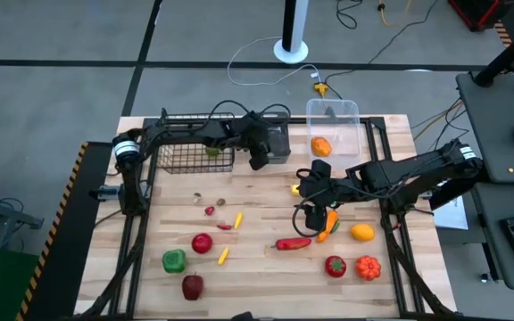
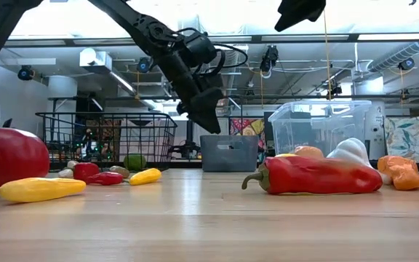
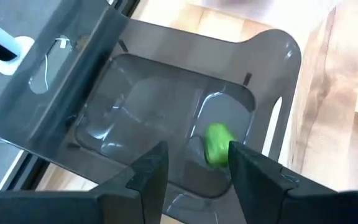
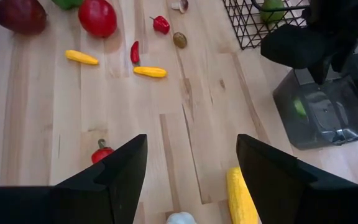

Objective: Sort produce into baskets
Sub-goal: Put the corn into the transparent bin

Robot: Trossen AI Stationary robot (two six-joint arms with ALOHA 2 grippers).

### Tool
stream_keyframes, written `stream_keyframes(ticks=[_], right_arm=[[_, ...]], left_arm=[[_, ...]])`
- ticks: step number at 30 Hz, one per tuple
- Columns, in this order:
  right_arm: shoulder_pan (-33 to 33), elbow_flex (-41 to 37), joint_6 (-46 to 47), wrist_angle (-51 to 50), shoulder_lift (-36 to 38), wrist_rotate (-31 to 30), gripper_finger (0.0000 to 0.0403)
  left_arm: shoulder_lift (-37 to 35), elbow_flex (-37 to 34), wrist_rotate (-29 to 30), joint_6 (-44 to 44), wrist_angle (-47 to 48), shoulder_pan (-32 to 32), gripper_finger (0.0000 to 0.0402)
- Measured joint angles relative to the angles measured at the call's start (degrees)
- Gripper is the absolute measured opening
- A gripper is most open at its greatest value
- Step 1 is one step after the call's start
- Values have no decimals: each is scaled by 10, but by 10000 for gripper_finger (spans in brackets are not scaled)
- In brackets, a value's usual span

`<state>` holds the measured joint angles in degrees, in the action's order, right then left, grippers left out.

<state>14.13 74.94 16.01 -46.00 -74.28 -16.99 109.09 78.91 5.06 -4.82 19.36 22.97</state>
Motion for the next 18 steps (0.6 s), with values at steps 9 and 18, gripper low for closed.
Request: stream_keyframes(ticks=[9,18], right_arm=[[0,-2,7,5,-6,0,238],[0,-4,33,-6,-48,5,238]], left_arm=[[-76,-19,21,25,64,-79,140],[-249,-126,56,56,60,-210,132]])
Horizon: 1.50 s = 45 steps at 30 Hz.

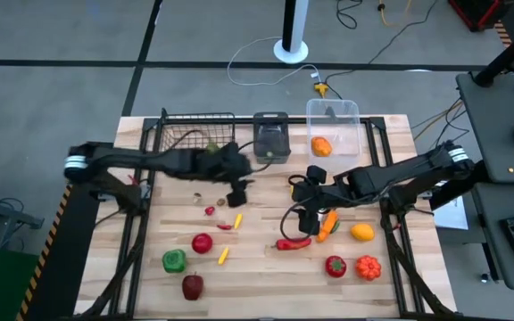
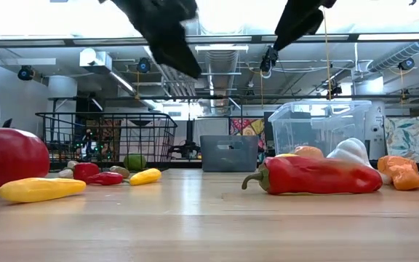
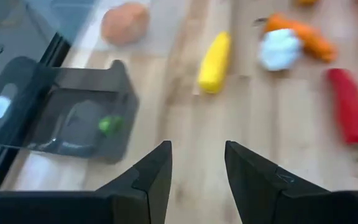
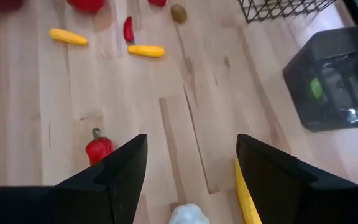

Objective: Sort produce into baskets
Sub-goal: Put the corn into the transparent bin

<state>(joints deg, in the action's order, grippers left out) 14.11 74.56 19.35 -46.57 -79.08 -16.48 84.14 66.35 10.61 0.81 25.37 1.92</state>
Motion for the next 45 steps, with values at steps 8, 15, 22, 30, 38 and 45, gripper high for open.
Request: stream_keyframes(ticks=[8,15,22,30,38,45], right_arm=[[0,0,-14,-21,-9,1,237],[-11,0,-21,-31,-43,-1,238],[-31,0,-61,-55,-87,-2,238],[-59,0,-74,-63,-137,-16,260],[-93,0,-67,-90,-184,-31,296],[-111,0,-87,-92,-218,-32,289]], left_arm=[[-138,-112,37,62,-44,-118,132],[-206,-173,92,100,-110,-189,131],[-247,-188,163,140,-104,-229,131],[-271,-220,190,168,-101,-243,131],[-284,-241,219,177,-101,-243,131],[-284,-245,220,173,-99,-242,131]])
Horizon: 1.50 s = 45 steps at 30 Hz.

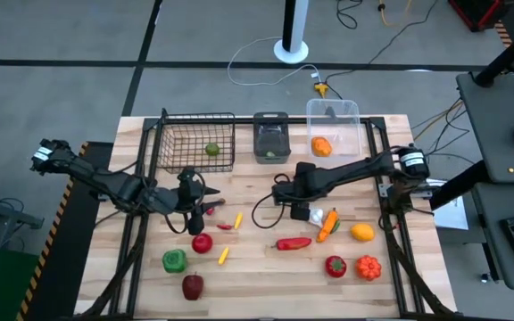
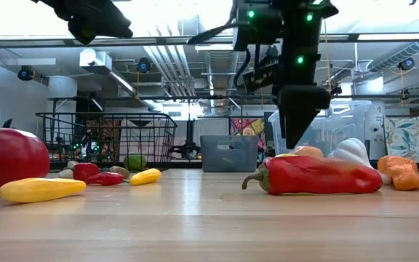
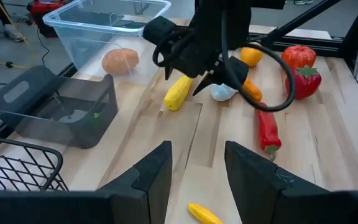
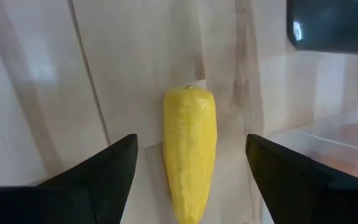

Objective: Sort produce into baskets
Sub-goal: Put the corn into the transparent bin

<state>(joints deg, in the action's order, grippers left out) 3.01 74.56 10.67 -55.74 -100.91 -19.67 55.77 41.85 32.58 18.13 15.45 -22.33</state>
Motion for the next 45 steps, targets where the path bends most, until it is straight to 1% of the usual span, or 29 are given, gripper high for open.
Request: stream_keyframes(ticks=[5,13,17,27,32,38,45], right_arm=[[0,0,-2,0,-24,-5,282],[0,0,18,-9,-62,-58,283],[0,0,21,-5,-61,-59,276],[0,0,27,2,-60,-54,242],[0,-1,22,27,-61,-47,237],[0,-1,24,34,-61,-41,237],[0,-7,23,40,-61,-33,225]], left_arm=[[0,0,1,-8,1,0,131],[0,0,29,-15,0,0,131],[0,0,29,-16,1,0,131],[0,0,29,-22,0,0,131],[0,0,29,-22,0,0,131],[0,0,29,-22,0,0,131],[0,0,29,-22,0,0,131]])
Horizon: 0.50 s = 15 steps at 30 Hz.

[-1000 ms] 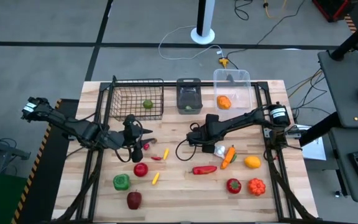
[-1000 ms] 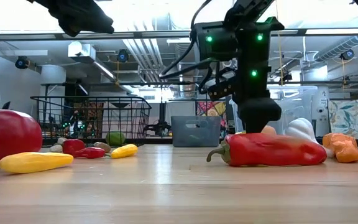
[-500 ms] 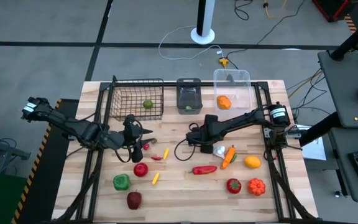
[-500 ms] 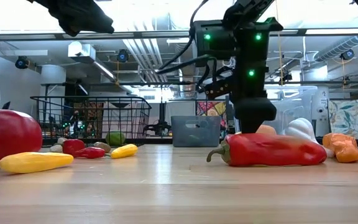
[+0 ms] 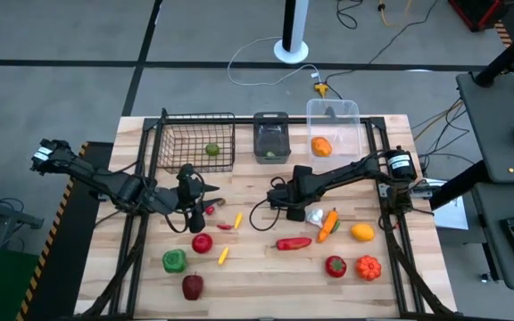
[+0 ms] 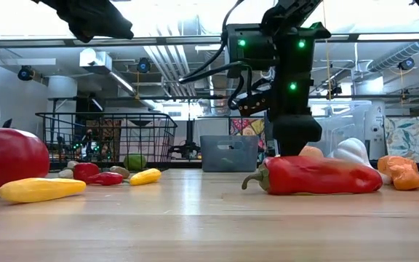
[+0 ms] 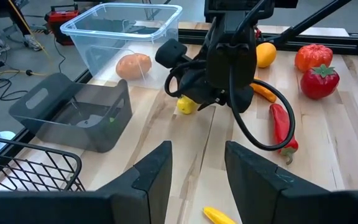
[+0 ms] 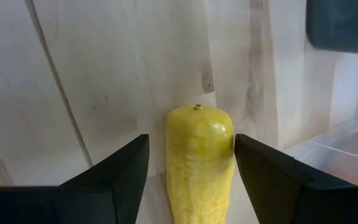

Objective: Sort produce into baskets
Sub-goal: Put the corn into the transparent bin

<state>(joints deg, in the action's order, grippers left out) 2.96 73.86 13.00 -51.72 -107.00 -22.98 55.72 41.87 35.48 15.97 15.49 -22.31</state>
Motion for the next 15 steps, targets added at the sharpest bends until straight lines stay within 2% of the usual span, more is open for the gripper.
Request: stream_keyframes(ticks=[7,15], right_arm=[[0,-14,1,6,0,0,203],[1,-16,5,9,0,0,136]], left_arm=[[0,0,0,0,0,0,131],[0,0,0,0,0,0,131]])
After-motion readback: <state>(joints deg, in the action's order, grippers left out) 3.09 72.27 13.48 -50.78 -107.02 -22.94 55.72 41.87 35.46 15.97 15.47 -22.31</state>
